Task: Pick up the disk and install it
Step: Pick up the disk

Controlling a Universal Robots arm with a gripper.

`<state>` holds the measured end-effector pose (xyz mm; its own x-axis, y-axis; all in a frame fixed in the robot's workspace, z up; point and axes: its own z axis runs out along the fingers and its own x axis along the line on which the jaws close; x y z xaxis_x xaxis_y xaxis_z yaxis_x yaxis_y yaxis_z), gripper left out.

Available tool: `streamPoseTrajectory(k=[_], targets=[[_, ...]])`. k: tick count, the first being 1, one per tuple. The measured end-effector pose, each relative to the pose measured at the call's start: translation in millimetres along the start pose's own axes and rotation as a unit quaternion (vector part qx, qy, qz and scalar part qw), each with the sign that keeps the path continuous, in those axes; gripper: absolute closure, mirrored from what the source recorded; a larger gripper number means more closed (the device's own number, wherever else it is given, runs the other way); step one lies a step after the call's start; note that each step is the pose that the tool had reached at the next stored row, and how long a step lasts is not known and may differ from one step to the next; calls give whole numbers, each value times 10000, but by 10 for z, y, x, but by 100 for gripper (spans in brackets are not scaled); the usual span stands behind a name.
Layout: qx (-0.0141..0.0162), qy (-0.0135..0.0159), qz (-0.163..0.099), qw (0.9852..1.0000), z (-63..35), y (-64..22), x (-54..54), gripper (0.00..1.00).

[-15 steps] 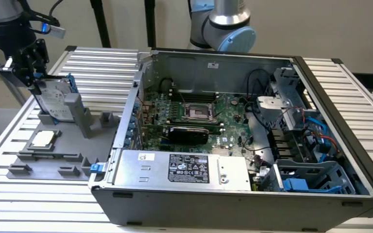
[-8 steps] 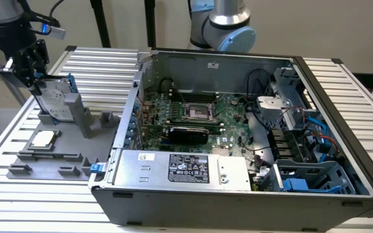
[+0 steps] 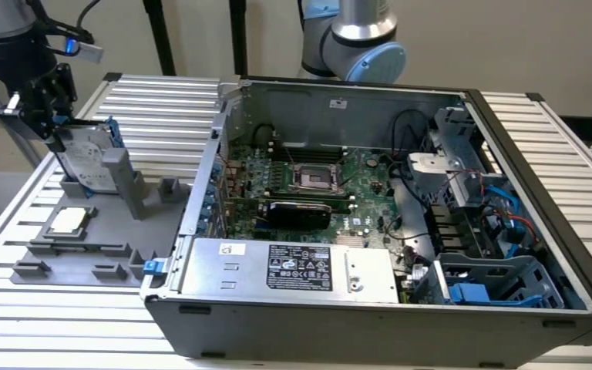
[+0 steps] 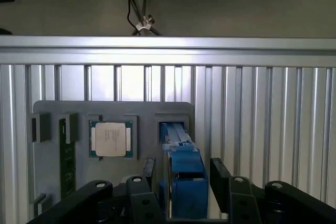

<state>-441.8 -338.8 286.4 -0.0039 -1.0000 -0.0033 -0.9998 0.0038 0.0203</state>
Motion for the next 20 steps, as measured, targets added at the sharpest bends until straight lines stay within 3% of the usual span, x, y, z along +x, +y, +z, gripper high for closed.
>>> streamPoseTrajectory(k=[4,6,20], targets=[[1,0,0,10000,1,0,0,48],[0,0,0,10000,0,0,0,62],[0,0,0,10000,0,1,12,67]])
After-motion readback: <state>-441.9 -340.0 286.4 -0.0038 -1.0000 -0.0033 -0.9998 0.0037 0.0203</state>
